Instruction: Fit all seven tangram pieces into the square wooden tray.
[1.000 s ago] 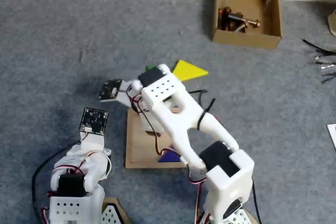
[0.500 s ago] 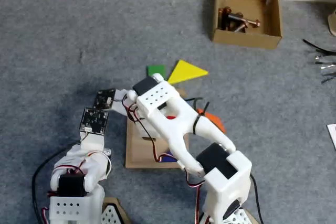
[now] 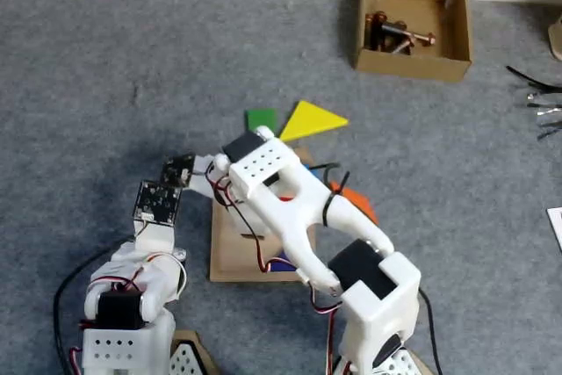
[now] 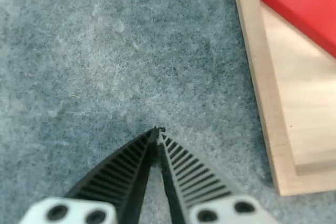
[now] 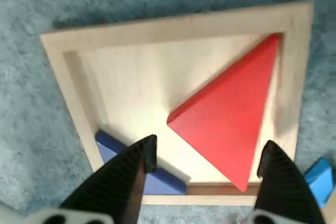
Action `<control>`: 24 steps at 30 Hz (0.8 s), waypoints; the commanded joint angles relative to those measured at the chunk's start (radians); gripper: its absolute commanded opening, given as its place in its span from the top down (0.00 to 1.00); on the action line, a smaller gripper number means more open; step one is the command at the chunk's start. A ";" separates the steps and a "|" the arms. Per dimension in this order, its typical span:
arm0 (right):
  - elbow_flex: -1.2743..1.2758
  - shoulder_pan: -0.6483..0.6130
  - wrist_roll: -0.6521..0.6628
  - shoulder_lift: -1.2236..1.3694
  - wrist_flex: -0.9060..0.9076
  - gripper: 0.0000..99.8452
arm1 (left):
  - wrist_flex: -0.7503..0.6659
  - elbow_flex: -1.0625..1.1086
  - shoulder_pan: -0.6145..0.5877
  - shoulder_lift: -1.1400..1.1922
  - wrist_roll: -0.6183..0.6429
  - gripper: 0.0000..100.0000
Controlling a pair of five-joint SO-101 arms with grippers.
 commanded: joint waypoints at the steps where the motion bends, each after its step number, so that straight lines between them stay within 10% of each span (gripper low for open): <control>1: -0.005 -0.004 0.011 -0.053 -0.008 0.71 | 0.005 0.019 0.013 -0.007 -0.003 0.99; 24: 0.028 -0.074 -0.054 -0.051 -0.015 0.94 | 0.005 0.019 0.013 -0.007 -0.003 0.99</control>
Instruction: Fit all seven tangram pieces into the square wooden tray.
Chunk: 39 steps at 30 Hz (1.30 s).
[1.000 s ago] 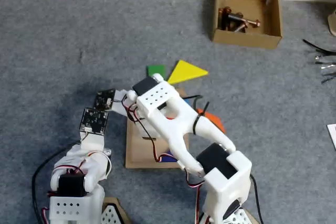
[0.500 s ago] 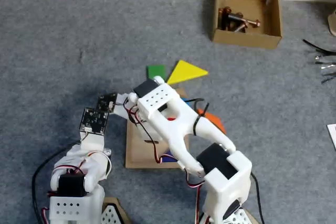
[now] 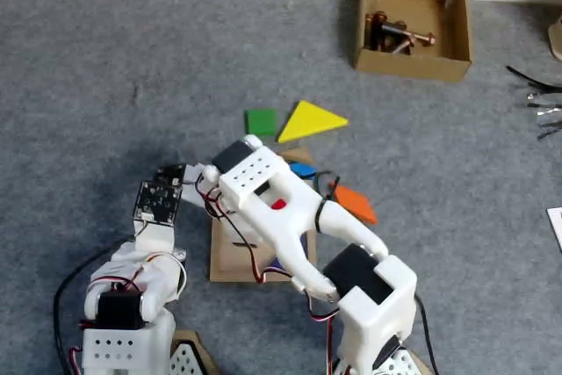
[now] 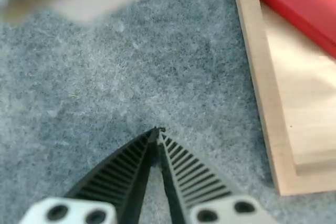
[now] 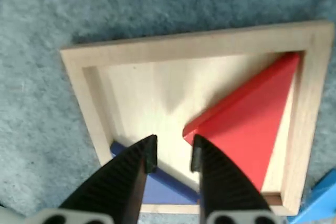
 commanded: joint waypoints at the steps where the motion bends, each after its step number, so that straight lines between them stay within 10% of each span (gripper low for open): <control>1: 0.021 -0.028 -0.003 -0.051 -0.013 0.96 | 0.005 0.019 0.013 -0.007 -0.003 0.99; 39: 0.045 0.090 -0.011 -0.059 -0.076 0.98 | 0.005 0.019 0.013 -0.007 -0.003 0.99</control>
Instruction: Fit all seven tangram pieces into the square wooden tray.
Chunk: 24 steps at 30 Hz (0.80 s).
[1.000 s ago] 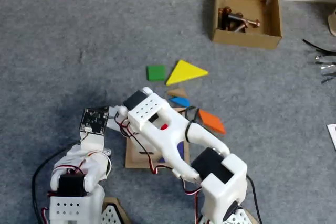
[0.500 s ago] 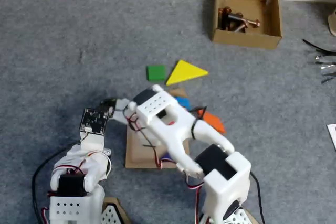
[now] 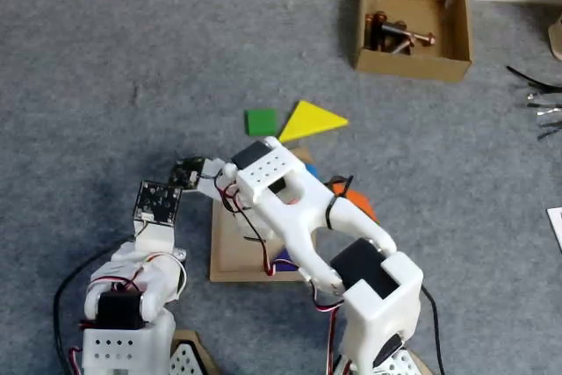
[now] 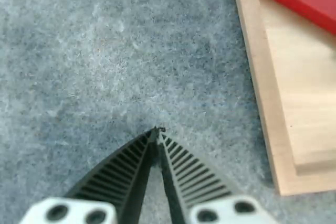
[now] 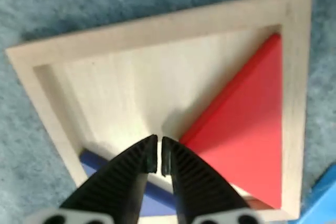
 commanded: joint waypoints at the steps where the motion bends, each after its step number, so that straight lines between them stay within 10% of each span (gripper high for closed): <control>1: -0.079 0.015 -0.012 -0.059 0.097 0.98 | 0.005 0.019 0.013 -0.007 -0.003 0.99; 11: -0.496 0.053 -0.147 -0.058 0.410 0.98 | 0.005 0.019 0.013 -0.007 -0.003 0.99; 24: -0.742 0.423 -0.276 -0.056 0.516 0.98 | 0.005 0.019 0.013 -0.007 -0.003 0.99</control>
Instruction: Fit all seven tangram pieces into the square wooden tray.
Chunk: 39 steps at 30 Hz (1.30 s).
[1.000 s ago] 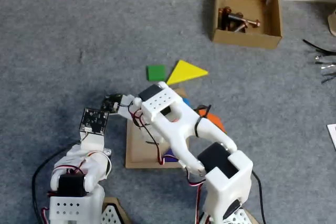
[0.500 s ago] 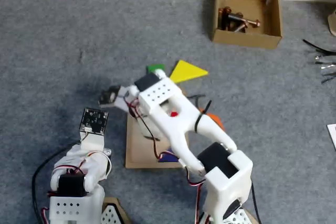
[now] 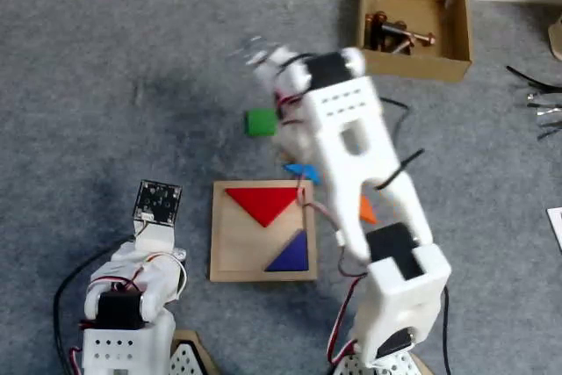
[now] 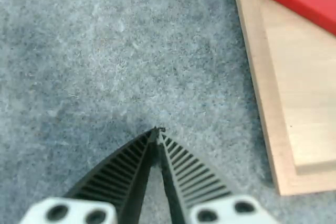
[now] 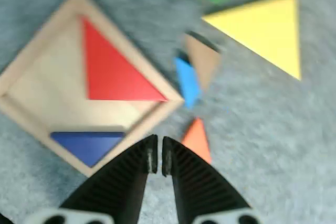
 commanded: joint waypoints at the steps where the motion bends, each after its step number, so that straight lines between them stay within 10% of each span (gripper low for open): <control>1: -0.061 0.093 -0.026 -0.056 0.013 0.98 | 0.005 0.019 0.013 -0.007 -0.003 0.99; 39: 0.266 0.189 -0.023 -0.051 -0.099 0.98 | 0.005 0.019 0.013 -0.007 -0.003 0.99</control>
